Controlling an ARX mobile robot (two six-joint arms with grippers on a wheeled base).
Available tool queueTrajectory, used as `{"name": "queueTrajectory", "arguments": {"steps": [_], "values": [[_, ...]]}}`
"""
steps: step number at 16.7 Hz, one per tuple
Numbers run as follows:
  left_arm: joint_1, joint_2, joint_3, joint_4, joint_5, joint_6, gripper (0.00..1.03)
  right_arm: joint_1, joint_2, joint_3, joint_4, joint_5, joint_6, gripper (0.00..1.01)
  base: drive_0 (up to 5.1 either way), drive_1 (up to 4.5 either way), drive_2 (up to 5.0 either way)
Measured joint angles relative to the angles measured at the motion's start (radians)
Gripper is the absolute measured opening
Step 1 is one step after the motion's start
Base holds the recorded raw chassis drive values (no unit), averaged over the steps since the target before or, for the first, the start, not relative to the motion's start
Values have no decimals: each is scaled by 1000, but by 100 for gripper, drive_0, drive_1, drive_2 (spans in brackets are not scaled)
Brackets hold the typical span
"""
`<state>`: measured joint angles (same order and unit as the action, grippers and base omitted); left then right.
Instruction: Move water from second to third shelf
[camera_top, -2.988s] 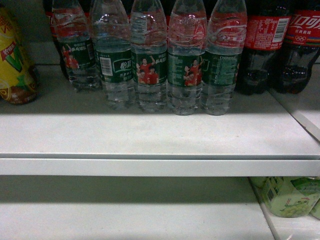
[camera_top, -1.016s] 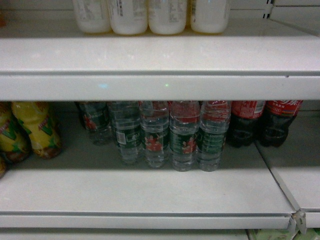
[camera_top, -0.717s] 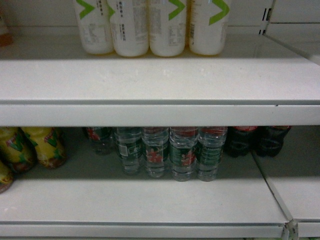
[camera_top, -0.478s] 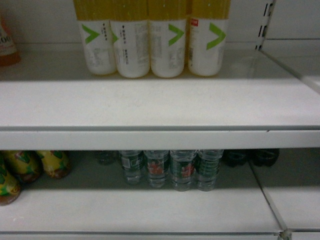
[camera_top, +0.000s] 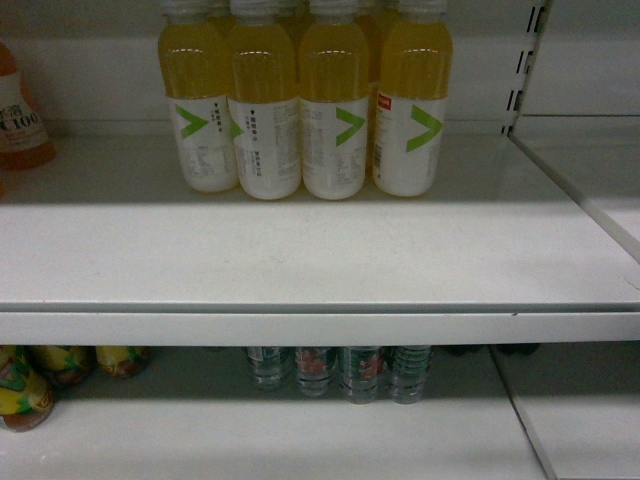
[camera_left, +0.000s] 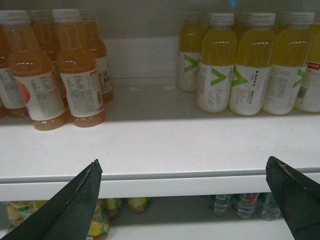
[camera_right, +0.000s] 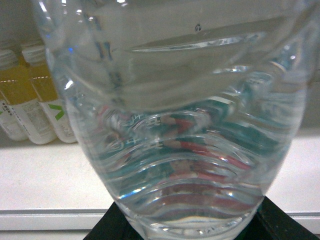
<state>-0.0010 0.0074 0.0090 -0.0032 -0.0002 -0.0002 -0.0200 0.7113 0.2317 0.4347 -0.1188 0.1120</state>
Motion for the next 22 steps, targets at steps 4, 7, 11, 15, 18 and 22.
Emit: {"name": "queueTrajectory", "arguments": {"steps": [4, 7, 11, 15, 18, 22], "values": [[0, 0, 0, 0, 0, 0, 98, 0, 0, 0, 0, 0, 0, 39, 0, 0, 0], [0, 0, 0, 0, 0, 0, 98, 0, 0, 0, 0, 0, 0, 39, 0, 0, 0], [0, 0, 0, -1, 0, 0, 98, 0, 0, 0, 0, 8, 0, 39, 0, 0, 0], [0, 0, 0, 0, 0, 0, 98, 0, 0, 0, 0, 6, 0, 39, 0, 0, 0], [0, 0, 0, 1, -1, 0, 98, 0, 0, 0, 3, 6, 0, 39, 0, 0, 0], [0, 0, 0, -1, -2, 0, 98, 0, 0, 0, -1, -4, 0, 39, 0, 0, 0]]}}
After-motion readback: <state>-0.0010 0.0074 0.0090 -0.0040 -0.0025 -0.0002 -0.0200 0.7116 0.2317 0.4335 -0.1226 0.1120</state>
